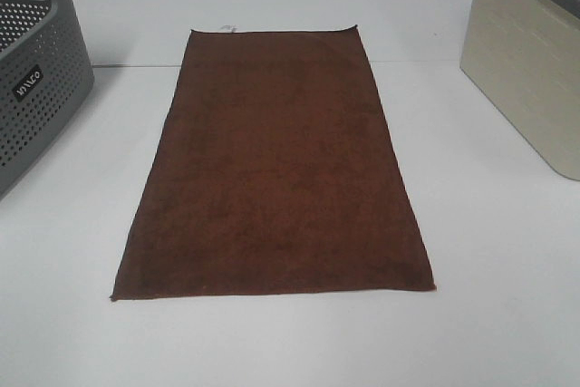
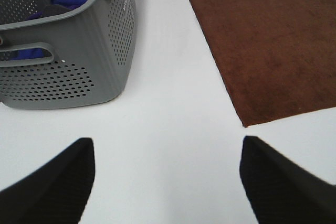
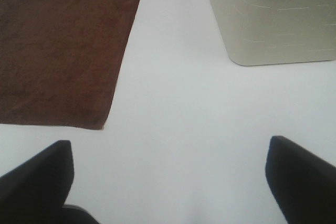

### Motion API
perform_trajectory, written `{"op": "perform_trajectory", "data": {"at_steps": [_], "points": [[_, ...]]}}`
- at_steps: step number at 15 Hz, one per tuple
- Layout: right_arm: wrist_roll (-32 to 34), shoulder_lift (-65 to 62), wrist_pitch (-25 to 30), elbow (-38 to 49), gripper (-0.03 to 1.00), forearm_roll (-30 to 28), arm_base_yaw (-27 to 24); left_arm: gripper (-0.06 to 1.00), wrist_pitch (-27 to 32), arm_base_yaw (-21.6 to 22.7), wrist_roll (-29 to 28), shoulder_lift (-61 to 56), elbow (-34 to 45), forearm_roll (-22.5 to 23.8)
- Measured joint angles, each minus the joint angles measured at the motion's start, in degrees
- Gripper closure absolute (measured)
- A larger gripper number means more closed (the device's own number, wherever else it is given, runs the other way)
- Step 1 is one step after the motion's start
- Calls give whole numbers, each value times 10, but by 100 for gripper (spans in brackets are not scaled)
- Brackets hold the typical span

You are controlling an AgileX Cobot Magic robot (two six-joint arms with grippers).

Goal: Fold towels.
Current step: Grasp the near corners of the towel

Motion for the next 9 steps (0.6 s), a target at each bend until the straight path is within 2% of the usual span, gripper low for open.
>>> {"op": "perform_trajectory", "data": {"at_steps": [9], "points": [[0, 0, 0, 0, 4, 0, 0, 21, 0, 0, 0, 0, 0, 0]]}}
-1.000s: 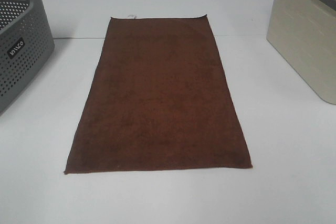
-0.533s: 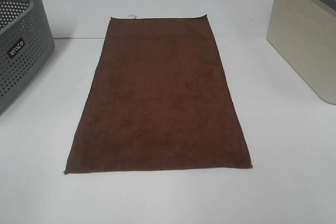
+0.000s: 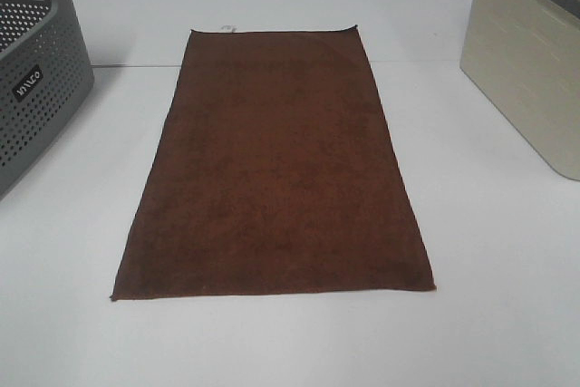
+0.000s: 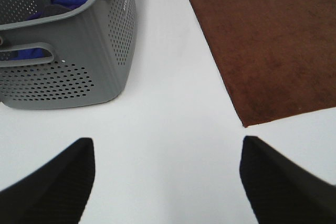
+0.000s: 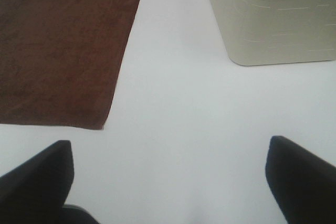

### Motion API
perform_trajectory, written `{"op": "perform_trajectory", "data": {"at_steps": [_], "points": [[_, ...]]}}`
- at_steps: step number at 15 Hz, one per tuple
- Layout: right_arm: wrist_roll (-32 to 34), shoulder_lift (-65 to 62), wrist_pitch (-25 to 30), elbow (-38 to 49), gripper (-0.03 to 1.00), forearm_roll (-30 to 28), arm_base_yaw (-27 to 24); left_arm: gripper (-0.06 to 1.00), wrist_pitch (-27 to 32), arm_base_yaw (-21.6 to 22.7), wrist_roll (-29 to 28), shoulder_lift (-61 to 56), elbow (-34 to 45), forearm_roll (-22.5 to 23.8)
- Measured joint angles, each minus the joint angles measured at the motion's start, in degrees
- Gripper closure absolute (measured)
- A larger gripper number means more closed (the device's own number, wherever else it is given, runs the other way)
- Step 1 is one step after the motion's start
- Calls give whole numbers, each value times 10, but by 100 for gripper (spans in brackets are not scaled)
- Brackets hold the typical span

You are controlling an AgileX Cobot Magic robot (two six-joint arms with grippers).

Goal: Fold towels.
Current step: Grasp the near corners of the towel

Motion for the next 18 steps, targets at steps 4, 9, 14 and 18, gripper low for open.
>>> {"op": "perform_trajectory", "data": {"at_steps": [4, 9, 14, 18], "points": [[0, 0, 0, 0, 4, 0, 0, 21, 0, 0, 0, 0, 0, 0], [0, 0, 0, 0, 4, 0, 0, 21, 0, 0, 0, 0, 0, 0], [0, 0, 0, 0, 4, 0, 0, 21, 0, 0, 0, 0, 0, 0], [0, 0, 0, 0, 4, 0, 0, 21, 0, 0, 0, 0, 0, 0]]}}
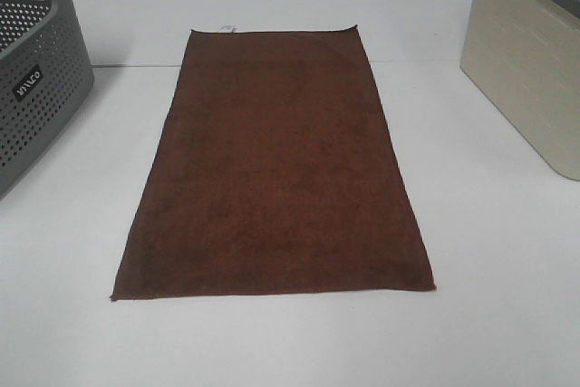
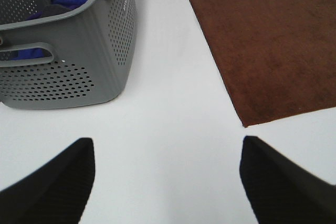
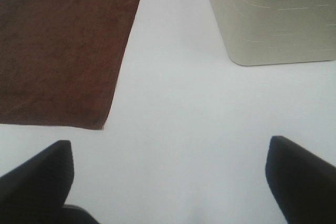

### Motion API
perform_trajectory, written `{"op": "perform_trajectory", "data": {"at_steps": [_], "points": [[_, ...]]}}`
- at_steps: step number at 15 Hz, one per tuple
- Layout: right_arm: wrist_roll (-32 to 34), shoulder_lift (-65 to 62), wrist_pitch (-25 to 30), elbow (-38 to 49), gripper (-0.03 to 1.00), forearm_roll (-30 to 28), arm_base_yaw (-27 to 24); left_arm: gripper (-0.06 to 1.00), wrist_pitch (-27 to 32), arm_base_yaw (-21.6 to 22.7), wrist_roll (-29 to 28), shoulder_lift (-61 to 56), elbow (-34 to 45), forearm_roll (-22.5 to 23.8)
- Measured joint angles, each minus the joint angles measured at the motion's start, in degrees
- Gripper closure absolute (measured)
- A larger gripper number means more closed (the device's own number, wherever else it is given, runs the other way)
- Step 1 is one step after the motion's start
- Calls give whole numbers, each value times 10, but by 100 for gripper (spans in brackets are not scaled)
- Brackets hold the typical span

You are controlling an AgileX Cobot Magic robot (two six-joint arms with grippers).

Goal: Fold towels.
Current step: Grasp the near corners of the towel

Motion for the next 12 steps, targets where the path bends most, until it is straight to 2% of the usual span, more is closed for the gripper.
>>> {"op": "perform_trajectory", "data": {"at_steps": [5, 7, 9, 12], "points": [[0, 0, 0, 0, 4, 0, 0, 21, -15, 0, -3, 8, -6, -14], [4, 11, -11, -5, 4, 0, 0, 21, -88, 0, -12, 36, -6, -23], [19, 53, -53, -10, 4, 3, 0, 21, -197, 0, -16, 77, 13, -46], [37, 152, -107, -11, 4, 23, 0, 21, -295, 0, -17, 183, 42, -127]]}}
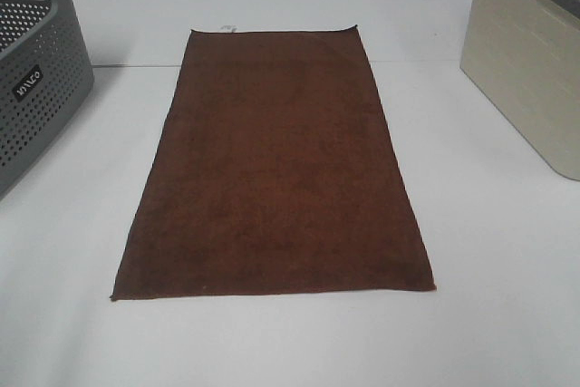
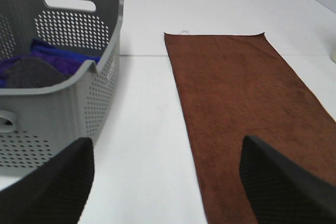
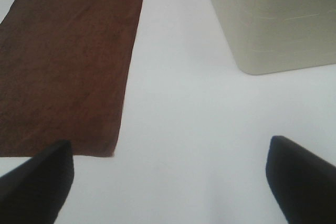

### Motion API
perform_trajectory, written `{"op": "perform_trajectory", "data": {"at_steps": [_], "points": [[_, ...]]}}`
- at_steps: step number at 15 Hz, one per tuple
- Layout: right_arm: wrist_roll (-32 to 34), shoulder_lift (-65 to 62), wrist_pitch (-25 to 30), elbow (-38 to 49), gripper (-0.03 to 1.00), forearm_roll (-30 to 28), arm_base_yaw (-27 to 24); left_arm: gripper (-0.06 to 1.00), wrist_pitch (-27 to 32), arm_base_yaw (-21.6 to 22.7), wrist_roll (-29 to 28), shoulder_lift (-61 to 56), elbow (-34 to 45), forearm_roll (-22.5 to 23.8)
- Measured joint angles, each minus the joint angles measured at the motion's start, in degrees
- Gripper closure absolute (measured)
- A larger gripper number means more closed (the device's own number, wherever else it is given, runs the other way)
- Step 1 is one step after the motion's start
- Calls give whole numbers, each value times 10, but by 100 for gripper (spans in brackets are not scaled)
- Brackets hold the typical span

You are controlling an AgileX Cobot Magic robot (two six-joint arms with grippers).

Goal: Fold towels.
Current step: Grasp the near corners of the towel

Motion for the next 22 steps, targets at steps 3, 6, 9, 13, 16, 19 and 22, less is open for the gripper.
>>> {"op": "perform_trajectory", "data": {"at_steps": [3, 6, 9, 13, 16, 19, 22], "points": [[2, 176, -53, 0, 4, 69, 0, 21, -22, 0, 19, 205, 1, -179], [-8, 329, -99, 0, 4, 93, 0, 21, -25, 0, 142, 368, 0, -307], [-10, 473, -146, 0, 5, 140, 0, 21, -15, 0, 288, 519, -26, -415], [-84, 612, -184, -14, 5, 213, 0, 21, 15, -1, 383, 661, -68, -480], [-196, 691, -187, -53, 5, 282, 0, 21, 17, -1, 435, 753, -97, -513], [-284, 761, -187, -78, 7, 357, 0, 21, 18, -1, 473, 824, -121, -548], [-359, 818, -187, -83, 13, 421, 0, 21, 19, -11, 513, 863, -125, -580]]}}
